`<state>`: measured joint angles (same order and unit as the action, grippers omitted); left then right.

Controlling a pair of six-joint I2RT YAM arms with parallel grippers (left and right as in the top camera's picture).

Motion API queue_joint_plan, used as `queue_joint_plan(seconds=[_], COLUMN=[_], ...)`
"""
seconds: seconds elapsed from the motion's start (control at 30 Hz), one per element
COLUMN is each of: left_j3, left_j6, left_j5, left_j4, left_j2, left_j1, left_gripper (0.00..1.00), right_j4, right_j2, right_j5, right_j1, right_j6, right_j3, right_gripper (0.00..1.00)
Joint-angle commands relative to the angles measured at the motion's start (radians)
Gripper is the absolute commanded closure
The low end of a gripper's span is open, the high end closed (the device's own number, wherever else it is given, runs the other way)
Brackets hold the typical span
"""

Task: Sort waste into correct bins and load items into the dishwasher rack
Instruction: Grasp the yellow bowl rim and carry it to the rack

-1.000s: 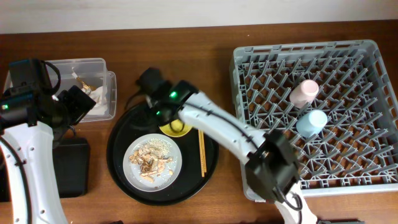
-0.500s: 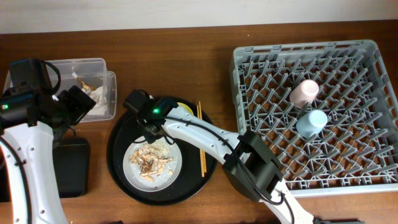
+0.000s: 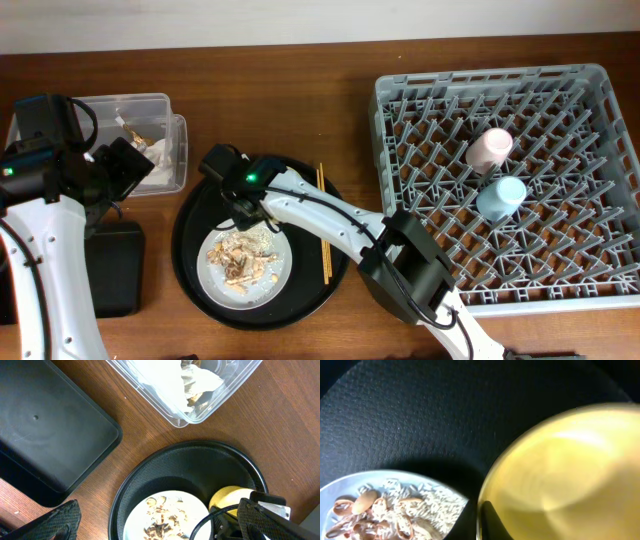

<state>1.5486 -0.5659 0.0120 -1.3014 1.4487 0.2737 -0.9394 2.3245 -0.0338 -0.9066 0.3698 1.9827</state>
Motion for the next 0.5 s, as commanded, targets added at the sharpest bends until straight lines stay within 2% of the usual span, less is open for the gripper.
queue_joint_plan(seconds=[0.0, 0.27, 0.47], left_j3=[0.003, 0.003, 0.003], left_j6=[-0.006, -0.006, -0.006], left_j5=[0.003, 0.003, 0.003], left_j4=[-0.002, -0.002, -0.002], left_j2=[0.0, 0.0, 0.0], left_j1=[0.002, 0.002, 0.002], left_gripper=[0.01, 0.01, 0.01], right_j4=[-0.039, -0.43, -0.745], right_j2=[-0.037, -0.047, -0.067], right_j5=[0.022, 0.021, 0.022], right_j1=[0.014, 0.154, 0.37], right_j6=[0.013, 0.013, 0.013], right_j3=[0.069, 0.47, 0.783], right_gripper=[0.96, 0.96, 0.96])
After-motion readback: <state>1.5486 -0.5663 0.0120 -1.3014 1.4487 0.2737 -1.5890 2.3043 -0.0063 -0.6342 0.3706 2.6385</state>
